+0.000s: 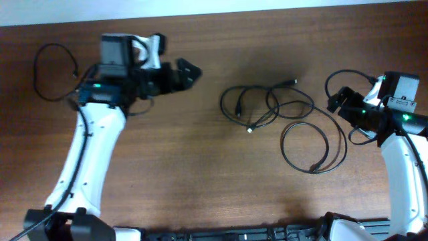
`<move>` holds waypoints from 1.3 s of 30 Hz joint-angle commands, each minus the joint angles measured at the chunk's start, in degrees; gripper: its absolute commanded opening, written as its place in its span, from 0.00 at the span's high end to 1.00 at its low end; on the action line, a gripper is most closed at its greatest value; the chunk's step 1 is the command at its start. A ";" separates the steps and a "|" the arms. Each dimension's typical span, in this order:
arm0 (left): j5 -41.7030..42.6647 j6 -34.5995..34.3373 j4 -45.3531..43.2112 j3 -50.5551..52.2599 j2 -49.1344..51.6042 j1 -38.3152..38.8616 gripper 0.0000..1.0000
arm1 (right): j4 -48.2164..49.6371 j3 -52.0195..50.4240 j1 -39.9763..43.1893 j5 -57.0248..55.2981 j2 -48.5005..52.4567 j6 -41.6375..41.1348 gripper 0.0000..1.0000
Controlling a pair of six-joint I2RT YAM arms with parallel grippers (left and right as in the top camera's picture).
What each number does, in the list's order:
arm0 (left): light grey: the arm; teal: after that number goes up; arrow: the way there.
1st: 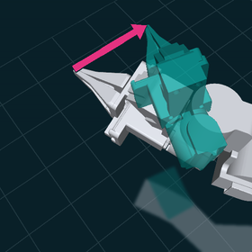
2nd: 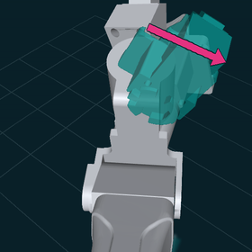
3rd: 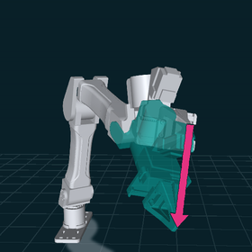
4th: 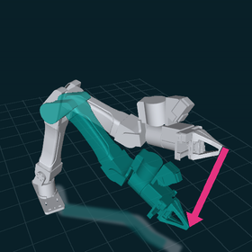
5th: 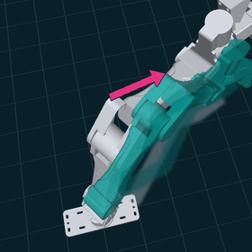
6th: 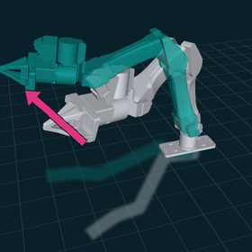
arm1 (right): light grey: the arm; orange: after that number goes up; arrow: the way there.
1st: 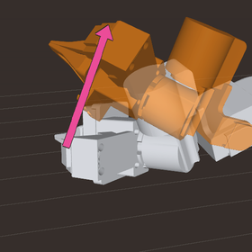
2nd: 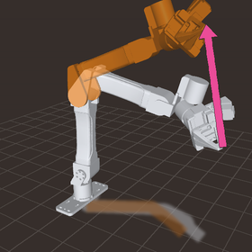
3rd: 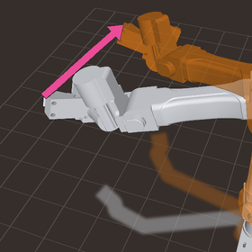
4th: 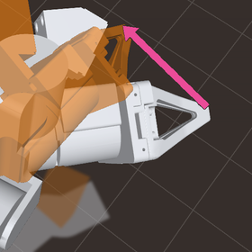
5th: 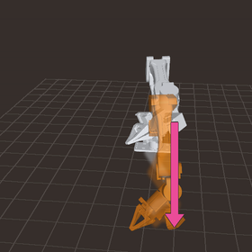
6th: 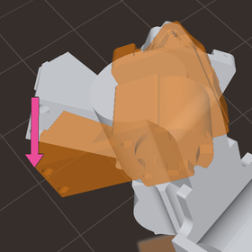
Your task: Untangle cables
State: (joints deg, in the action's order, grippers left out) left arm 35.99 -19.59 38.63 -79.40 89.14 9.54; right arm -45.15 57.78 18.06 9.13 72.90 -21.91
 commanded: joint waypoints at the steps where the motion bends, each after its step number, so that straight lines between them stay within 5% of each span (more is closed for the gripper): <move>1: -6.62 -3.06 0.37 0.07 0.50 8.98 0.01 | -1.90 0.90 -0.07 -3.37 -0.55 -1.14 0.01; 6: -24.59 -31.19 1.11 0.07 7.72 23.76 0.04 | -5.35 0.90 -0.07 -3.37 -0.44 -1.09 0.02; 10: -27.50 -44.26 0.96 0.07 17.25 28.74 0.16 | -5.46 0.90 -0.07 -3.39 -0.44 -1.07 0.01; 19: -27.50 -52.02 -2.75 0.07 30.40 29.09 0.37 | -5.46 0.90 -0.07 -3.39 -0.44 -1.07 0.01; 23: -27.43 -51.28 -3.41 0.04 30.42 28.52 1.00 | -5.44 0.90 -0.07 -3.39 -0.44 -1.07 0.01; 30: -29.92 -39.65 2.51 -0.59 18.93 19.30 1.00 | -5.46 0.90 -0.07 -3.39 -0.44 -1.07 0.02; 31: -31.36 -39.67 2.60 -0.59 16.92 18.71 0.87 | -5.46 0.90 -0.07 -3.39 -0.44 -1.07 0.02; 33: -31.34 -39.65 1.73 -0.57 16.22 19.56 0.01 | -5.44 0.90 -0.07 -3.39 -0.44 -1.07 0.01; 39: -33.05 -30.42 4.04 -0.66 16.48 21.53 0.00 | -5.44 0.90 -0.07 -3.39 -0.44 -1.07 0.01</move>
State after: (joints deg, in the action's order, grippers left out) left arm 4.40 -53.43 40.23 -79.75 105.49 31.35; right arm -50.54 57.76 18.06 6.63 72.90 -22.55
